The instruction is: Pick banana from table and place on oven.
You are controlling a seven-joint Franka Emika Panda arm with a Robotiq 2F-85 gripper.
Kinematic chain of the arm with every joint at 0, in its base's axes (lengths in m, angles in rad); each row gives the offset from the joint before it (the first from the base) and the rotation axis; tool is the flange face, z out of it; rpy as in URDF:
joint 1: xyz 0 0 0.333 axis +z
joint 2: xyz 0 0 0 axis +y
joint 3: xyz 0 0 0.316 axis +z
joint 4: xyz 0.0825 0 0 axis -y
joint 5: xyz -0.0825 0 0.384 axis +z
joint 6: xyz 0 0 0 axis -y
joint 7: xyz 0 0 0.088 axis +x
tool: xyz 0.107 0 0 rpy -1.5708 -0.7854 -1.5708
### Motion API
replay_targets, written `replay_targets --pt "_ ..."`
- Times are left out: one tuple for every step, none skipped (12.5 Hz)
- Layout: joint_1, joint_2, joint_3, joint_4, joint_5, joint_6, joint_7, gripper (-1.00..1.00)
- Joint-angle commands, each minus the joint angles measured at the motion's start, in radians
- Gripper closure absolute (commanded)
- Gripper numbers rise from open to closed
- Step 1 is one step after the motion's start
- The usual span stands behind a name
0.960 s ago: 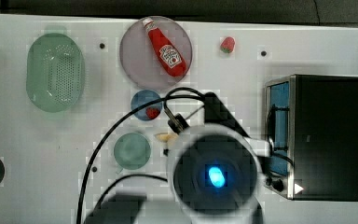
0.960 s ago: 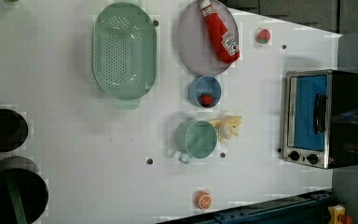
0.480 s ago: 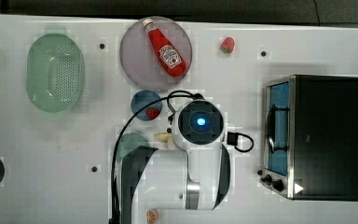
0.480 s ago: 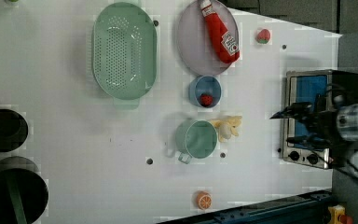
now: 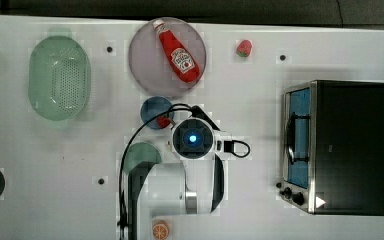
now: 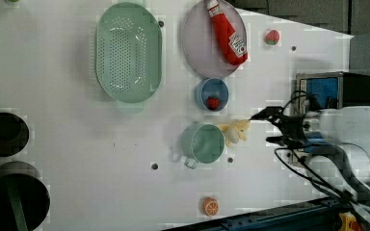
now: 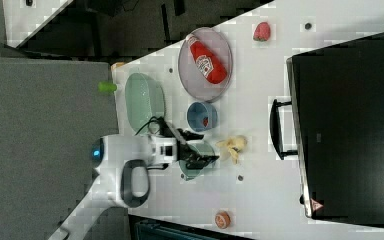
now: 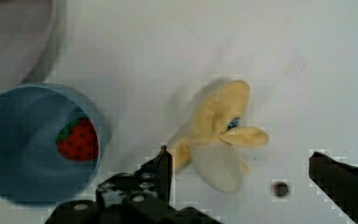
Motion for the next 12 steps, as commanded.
replay_targets --pt "-0.007 0.099 0.032 -0.002 -0.008 0.104 0.03 -1.0" --pt "-0.005 0.132 0.04 -0.002 -0.008 0.133 0.031 -1.0" --pt "-0.004 0.164 0.047 -0.003 -0.008 0.16 0.031 -1.0" --pt "-0.004 0.192 0.053 -0.004 -0.008 0.181 0.031 -1.0" --pt "-0.004 0.214 0.058 -0.005 -0.008 0.199 0.031 -1.0" --pt "-0.004 0.23 0.062 -0.005 -0.008 0.222 0.031 -0.92" --pt "-0.003 0.238 0.065 -0.006 -0.008 0.247 0.031 -0.68" --pt "-0.003 0.242 0.066 -0.007 -0.008 0.257 0.031 -0.43" --pt "-0.003 0.244 0.066 -0.008 -0.008 0.257 0.031 -0.18" --pt "-0.003 0.244 0.067 -0.008 -0.008 0.261 0.031 0.05" --pt "-0.003 0.243 0.067 -0.008 -0.008 0.265 0.031 0.27" --pt "-0.003 0.243 0.067 -0.008 -0.008 0.266 0.031 0.48"
